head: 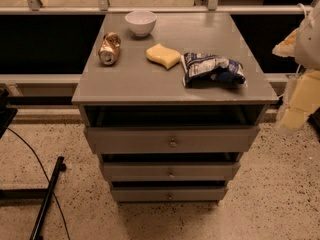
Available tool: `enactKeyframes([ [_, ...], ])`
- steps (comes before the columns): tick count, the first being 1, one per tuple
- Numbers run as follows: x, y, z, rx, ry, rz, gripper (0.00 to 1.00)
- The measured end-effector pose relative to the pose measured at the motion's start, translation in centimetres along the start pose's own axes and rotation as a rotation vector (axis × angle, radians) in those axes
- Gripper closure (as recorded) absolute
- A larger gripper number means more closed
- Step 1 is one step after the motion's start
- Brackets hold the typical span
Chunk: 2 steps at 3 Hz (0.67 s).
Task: Open bottom drawer
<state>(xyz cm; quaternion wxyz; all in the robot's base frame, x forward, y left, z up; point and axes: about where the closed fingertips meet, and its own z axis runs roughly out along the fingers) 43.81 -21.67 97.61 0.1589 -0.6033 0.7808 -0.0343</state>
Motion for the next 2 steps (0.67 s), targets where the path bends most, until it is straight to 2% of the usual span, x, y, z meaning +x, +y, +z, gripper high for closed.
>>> enactKeyframes([
  [1,0.0,0.0,0.0,0.000,0.000,0.000,0.00],
  [2,0.3,0.5,2.6,0.006,-0.019,0.022,0.00],
])
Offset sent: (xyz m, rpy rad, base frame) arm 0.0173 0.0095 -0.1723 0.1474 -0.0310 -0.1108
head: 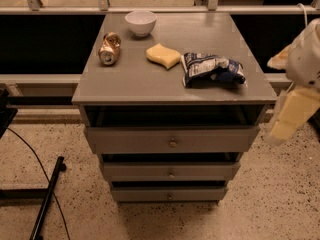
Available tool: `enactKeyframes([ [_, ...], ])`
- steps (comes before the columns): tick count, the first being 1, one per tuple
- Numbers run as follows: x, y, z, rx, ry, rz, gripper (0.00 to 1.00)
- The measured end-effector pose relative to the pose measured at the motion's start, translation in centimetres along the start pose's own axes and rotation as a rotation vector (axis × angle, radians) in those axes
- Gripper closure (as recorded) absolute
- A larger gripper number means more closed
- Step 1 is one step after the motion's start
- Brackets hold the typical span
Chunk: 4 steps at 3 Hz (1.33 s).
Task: Open bottom drawer
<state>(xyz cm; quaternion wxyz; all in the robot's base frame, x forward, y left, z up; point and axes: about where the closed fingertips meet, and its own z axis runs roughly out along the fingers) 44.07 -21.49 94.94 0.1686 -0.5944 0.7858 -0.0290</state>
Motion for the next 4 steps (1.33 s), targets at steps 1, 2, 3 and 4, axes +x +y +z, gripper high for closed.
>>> enactKeyframes([
  [1,0.9,3.6,6.0,-0.046,-0.093,0.018,0.00],
  [2,3.8,8.2,14.5,-0.142,-0.261,0.082,0.00],
  [3,5.7,8.6,16.1,-0.108,-0.340,0.142,0.00],
  [4,5.0,8.5,17.7,-0.094,-0.316,0.064,0.00],
])
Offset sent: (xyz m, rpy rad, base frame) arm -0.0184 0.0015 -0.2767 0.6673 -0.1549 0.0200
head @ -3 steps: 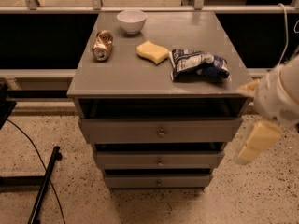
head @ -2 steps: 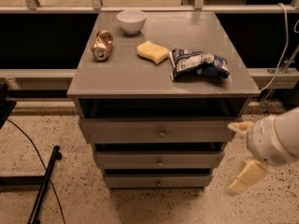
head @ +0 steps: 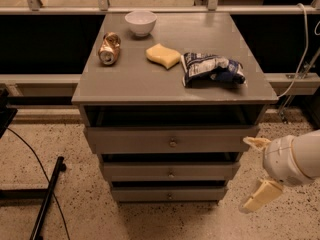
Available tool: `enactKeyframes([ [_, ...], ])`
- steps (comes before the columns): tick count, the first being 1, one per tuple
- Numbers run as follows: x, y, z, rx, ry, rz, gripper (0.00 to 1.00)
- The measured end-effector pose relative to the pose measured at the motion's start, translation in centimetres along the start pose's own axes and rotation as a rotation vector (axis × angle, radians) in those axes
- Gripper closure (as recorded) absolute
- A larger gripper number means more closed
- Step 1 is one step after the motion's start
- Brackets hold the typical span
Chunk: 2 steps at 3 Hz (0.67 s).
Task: Open bottom drawer
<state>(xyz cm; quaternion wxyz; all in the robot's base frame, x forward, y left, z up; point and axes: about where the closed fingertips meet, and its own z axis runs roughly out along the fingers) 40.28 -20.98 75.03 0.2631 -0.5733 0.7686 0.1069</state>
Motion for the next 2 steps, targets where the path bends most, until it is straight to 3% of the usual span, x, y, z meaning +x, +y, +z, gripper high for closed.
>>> enactKeyframes([
  [1,0.7,0.5,4.3,0.006,-0.085,-0.030,0.00],
  [2,4.1,0.1,9.5,0.064,-0.202,-0.061,0.00],
])
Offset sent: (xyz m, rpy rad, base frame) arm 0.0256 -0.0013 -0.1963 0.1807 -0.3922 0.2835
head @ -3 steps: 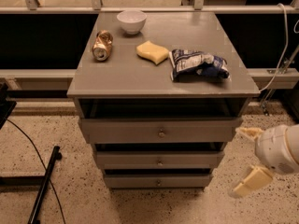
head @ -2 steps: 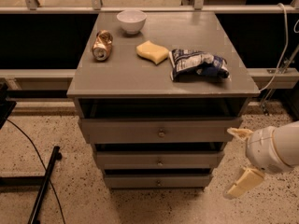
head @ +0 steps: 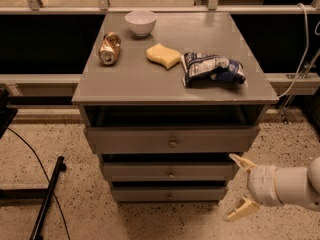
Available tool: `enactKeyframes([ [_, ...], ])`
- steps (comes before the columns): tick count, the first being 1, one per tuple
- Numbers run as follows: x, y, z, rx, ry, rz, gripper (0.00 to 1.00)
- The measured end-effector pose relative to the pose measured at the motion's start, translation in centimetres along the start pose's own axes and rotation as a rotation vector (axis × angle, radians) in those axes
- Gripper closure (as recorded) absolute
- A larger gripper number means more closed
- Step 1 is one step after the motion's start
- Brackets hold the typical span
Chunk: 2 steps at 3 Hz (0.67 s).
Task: Open bottom drawer
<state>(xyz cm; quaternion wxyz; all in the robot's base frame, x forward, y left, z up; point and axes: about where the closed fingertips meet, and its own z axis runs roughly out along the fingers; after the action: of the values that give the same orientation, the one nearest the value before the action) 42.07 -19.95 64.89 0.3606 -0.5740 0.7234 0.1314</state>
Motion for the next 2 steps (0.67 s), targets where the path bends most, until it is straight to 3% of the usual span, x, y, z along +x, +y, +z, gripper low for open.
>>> enactKeyframes([
  [1,2.07,-0.01,1.62,0.029,-0.089,-0.098,0.00],
  [2,2.38,0.29,2.15,0.025,-0.099,-0.155,0.00],
])
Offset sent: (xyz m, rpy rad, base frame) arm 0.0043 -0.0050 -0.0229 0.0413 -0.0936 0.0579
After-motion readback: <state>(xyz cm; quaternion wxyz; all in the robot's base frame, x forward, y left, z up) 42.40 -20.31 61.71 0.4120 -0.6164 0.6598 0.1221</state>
